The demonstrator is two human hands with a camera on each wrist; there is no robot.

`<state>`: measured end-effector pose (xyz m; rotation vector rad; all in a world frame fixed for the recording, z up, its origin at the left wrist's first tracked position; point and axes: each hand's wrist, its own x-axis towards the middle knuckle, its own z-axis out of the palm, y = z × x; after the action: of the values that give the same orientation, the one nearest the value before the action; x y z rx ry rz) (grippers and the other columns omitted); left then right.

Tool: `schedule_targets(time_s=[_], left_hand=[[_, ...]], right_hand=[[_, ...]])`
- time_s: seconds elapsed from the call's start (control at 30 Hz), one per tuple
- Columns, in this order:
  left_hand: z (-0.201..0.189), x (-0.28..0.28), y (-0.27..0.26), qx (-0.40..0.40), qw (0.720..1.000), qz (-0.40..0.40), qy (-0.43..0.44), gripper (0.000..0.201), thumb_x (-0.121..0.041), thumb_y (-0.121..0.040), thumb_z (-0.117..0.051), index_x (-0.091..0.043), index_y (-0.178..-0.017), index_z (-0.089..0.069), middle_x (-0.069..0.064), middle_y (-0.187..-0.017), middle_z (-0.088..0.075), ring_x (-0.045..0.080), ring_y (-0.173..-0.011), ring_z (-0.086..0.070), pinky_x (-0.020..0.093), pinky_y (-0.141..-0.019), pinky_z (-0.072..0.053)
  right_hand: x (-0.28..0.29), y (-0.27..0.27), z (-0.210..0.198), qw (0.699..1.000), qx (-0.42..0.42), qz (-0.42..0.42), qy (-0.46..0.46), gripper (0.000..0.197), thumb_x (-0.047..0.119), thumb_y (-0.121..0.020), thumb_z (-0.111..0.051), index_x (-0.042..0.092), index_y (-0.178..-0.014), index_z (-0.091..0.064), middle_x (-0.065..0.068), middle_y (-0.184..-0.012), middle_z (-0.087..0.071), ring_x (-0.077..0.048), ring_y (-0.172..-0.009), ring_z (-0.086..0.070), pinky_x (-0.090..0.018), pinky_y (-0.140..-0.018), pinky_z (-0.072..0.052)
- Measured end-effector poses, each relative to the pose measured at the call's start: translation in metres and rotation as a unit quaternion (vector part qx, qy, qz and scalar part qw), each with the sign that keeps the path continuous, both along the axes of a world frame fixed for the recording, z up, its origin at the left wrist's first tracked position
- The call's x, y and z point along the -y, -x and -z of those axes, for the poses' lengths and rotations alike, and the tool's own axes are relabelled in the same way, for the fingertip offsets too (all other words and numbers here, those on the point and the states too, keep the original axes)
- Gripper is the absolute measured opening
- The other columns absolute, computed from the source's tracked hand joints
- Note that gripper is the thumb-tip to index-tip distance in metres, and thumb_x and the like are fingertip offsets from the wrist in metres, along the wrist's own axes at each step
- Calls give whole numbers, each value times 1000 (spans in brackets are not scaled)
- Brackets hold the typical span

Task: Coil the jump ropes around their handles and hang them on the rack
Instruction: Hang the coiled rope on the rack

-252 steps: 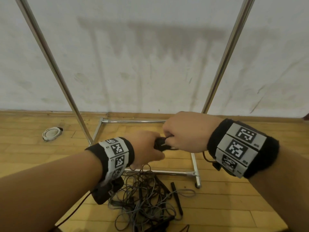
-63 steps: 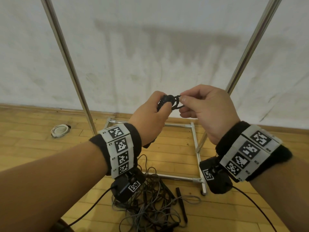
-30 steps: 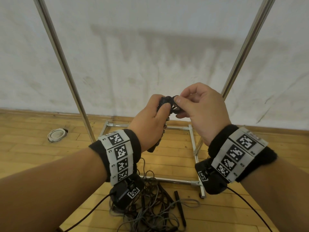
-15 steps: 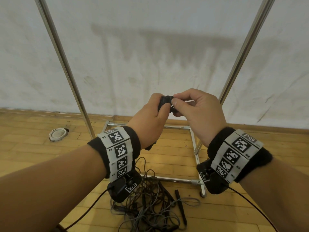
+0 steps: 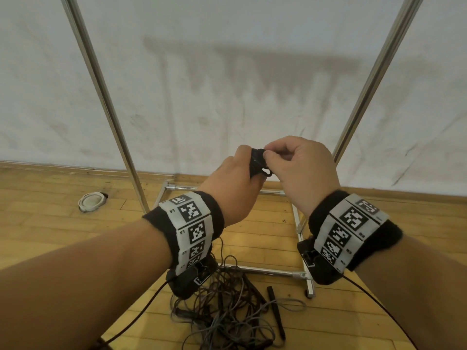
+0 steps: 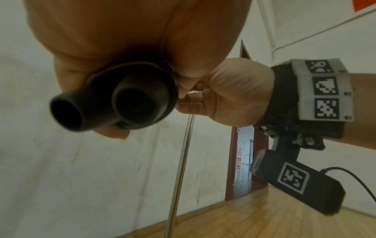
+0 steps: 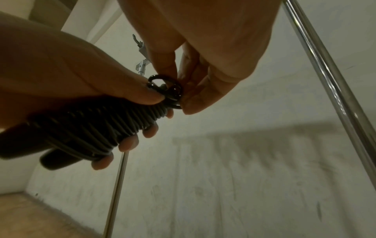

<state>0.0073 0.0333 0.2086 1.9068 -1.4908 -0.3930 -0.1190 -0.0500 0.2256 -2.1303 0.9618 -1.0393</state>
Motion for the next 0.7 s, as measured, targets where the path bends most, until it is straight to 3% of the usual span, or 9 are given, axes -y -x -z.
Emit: schedule_targets(time_s=[0.17, 0.27, 0.4, 0.57, 0.7], left_hand=[[-3, -1, -3, 10, 1000, 1, -3, 15, -32, -108, -50, -23, -114, -40, 5, -98, -60, 18, -67, -58, 27, -53, -37], [-3, -2, -4, 31, 999, -10, -8, 15, -33, -109, -49, -24, -113, -38, 4, -98, -59, 18, -68, -59, 25, -52, -37], [-2, -1, -2, 87, 996, -24, -16, 17, -33, -109, -49, -23, -109, -34, 2, -97, -56, 17, -68, -58, 24, -50, -36], [-2, 3, -3, 92, 995, -29, -30, 16, -31, -109, -48, -20, -109, -37, 3, -91, -57, 16, -65, -55, 25, -50, -33], [-7, 9, -1, 84, 996, -34, -19, 17, -34, -109, -48, -20, -108, -37, 2, -89, -57, 16, -65, -55, 27, -50, -33]], right_hand=[[3, -2, -1, 999, -35, -13, 22, 23, 25, -98, -61, 30, -118, -70, 22, -87, -67, 6, -83, -63, -4, -71, -43], [5, -4, -2, 997, -66, -18, 23, 18, 26, -100, -59, 30, -111, -73, 24, -88, -65, 8, -83, -61, 1, -63, -38], [5, -6, -1, 997, -76, -25, 15, 17, 23, -101, -56, 29, -102, -72, 17, -86, -68, -1, -81, -63, -8, -66, -41], [5, -10, 1, 999, -45, -25, -19, 17, 20, -100, -58, 31, -94, -69, 15, -86, -68, -4, -81, -65, -15, -70, -50], [8, -13, -3, 999, -6, 6, -33, 17, 19, -97, -61, 28, -96, -74, 16, -86, -69, -1, -81, -63, -13, -69, -47]])
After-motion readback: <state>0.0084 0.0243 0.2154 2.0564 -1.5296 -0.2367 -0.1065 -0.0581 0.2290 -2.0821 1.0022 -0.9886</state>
